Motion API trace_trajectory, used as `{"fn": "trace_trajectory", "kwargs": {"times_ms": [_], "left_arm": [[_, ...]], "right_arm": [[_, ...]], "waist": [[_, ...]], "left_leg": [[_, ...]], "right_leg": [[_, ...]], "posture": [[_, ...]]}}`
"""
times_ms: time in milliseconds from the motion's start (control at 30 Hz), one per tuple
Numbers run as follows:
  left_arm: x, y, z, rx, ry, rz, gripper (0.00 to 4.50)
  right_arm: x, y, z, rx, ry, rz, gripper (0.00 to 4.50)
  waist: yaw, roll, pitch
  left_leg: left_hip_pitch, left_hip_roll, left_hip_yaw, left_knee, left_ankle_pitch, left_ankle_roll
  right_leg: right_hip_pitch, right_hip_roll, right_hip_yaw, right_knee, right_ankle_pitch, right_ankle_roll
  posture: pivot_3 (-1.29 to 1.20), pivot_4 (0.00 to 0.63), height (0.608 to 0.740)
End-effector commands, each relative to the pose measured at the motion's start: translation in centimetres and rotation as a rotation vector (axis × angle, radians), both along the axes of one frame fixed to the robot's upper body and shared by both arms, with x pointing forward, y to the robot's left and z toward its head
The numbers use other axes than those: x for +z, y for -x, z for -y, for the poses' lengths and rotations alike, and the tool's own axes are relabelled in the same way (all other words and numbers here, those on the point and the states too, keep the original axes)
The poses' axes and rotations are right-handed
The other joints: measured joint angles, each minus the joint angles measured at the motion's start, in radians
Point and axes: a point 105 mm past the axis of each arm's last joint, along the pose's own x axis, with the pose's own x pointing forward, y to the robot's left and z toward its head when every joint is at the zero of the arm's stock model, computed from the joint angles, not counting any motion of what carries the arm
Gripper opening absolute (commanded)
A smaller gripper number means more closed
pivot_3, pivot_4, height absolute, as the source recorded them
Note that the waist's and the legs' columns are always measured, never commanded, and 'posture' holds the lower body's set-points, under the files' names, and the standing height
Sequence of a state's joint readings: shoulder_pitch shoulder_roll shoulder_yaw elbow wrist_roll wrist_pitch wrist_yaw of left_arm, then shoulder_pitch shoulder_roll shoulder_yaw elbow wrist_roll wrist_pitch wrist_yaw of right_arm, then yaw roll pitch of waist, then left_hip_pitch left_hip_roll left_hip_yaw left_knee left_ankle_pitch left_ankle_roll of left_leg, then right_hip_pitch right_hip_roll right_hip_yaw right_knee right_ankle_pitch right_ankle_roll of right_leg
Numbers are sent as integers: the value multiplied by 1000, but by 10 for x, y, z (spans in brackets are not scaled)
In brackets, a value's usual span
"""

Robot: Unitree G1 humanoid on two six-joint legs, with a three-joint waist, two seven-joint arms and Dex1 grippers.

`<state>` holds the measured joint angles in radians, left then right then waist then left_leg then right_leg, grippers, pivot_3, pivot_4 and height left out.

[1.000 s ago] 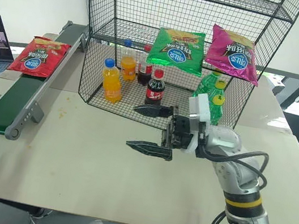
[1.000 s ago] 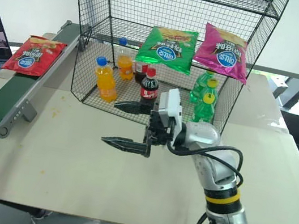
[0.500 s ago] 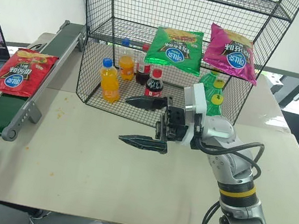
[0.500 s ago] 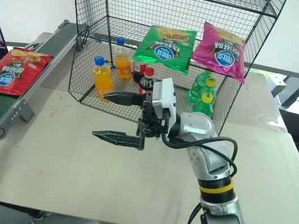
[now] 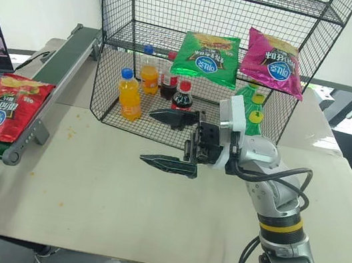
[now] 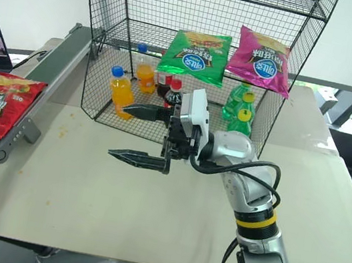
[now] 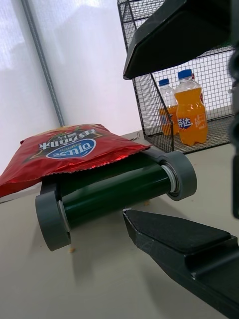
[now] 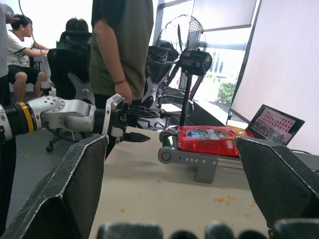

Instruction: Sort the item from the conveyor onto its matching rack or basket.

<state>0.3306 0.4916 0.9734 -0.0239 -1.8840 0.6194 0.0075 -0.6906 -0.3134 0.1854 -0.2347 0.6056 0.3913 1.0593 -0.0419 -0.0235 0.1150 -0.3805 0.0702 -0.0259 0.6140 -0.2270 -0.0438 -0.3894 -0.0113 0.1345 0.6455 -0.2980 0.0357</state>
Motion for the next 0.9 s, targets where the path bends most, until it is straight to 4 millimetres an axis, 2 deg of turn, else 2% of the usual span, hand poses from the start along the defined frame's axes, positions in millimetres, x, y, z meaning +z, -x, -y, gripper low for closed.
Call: {"fn": "trace_trajectory", "kwargs": {"times_ms": [33, 400, 500, 633, 767, 900], "left_arm": [[12, 0, -3, -6, -48, 18, 4443], [8, 1, -10, 8, -63, -2, 4443], [6, 2, -15, 40, -68, -8, 3636], [16, 5, -22, 74, -52, 49, 1864], [18, 5, -20, 64, -56, 52, 145], [35, -1, -7, 12, -94, 83, 60]], "right_arm": [[11, 6, 3, 1, -30, 34, 4500], [15, 7, 3, -3, -29, 37, 4500], [16, 7, 3, -2, -28, 37, 4500], [12, 7, 2, -3, -21, 29, 4500], [12, 5, 4, -13, -21, 24, 4500], [15, 1, 7, -51, -30, 25, 4500]], "waist": [[0, 0, 0], [0, 1, 1], [-1, 1, 1], [0, 1, 1], [0, 1, 1], [0, 1, 1]], "left_leg": [[0, 0, 0, 0, 0, 0], [0, 0, 0, -1, 0, 0], [0, 0, 0, -1, 0, 0], [0, 0, 0, -1, 0, 0], [-1, 0, 0, -1, 0, 0], [-1, 0, 0, -2, 0, 0]], "right_leg": [[0, 0, 0, 0, 0, 0], [0, 0, 0, -1, 0, 0], [-1, 0, 0, -1, 0, 0], [-1, 0, 0, -1, 0, 0], [-1, 0, -1, -1, 0, 0], [-1, -1, -1, -2, 0, 0]], "posture": [[0, 150, 740], [0, 150, 740], [0, 150, 740], [0, 150, 740], [0, 150, 740], [0, 150, 740]]}}
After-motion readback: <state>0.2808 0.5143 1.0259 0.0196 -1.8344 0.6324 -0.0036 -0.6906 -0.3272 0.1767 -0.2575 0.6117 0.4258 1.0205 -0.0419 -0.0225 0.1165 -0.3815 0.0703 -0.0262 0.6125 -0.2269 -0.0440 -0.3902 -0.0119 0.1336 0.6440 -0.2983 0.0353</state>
